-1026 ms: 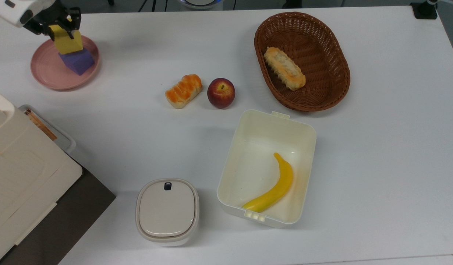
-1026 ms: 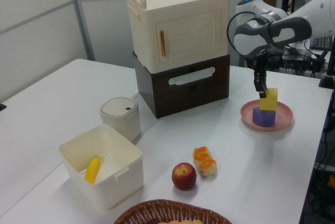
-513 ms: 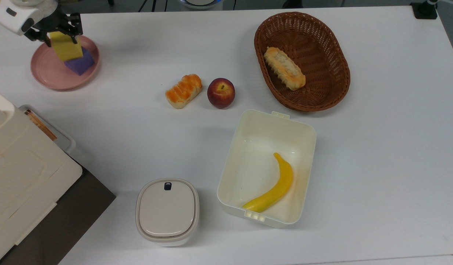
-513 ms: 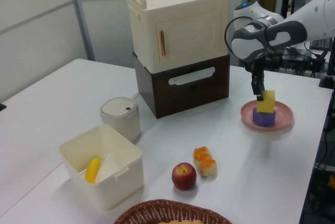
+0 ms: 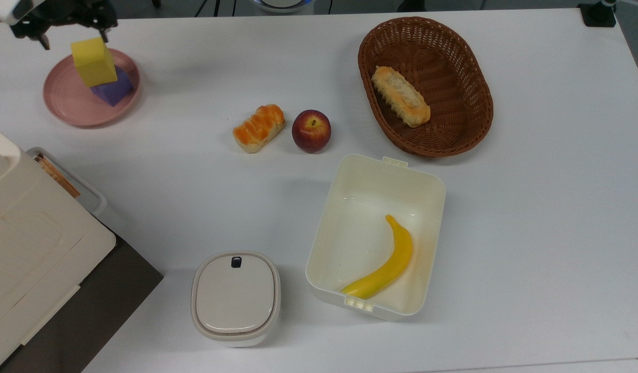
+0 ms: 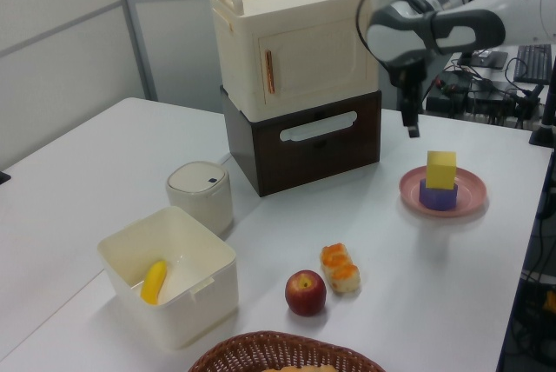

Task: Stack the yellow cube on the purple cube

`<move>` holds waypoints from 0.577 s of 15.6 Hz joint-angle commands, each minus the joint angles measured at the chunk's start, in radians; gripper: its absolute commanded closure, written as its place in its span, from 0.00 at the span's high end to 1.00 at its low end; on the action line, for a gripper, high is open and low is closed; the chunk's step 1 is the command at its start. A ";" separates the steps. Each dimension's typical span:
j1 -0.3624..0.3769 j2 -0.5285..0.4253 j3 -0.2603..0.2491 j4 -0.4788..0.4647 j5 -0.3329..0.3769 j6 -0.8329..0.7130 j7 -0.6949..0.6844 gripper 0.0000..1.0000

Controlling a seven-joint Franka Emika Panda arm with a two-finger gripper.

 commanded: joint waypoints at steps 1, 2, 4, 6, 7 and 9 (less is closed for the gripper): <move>0.093 -0.008 -0.006 0.085 0.010 -0.108 0.090 1.00; 0.134 -0.012 -0.006 0.094 0.010 -0.110 0.125 1.00; 0.208 -0.018 -0.007 0.108 0.013 -0.108 0.207 1.00; 0.273 -0.023 -0.006 0.130 0.033 -0.122 0.305 1.00; 0.294 -0.023 -0.007 0.130 0.057 -0.130 0.343 1.00; 0.298 -0.021 -0.006 0.130 0.070 -0.124 0.421 1.00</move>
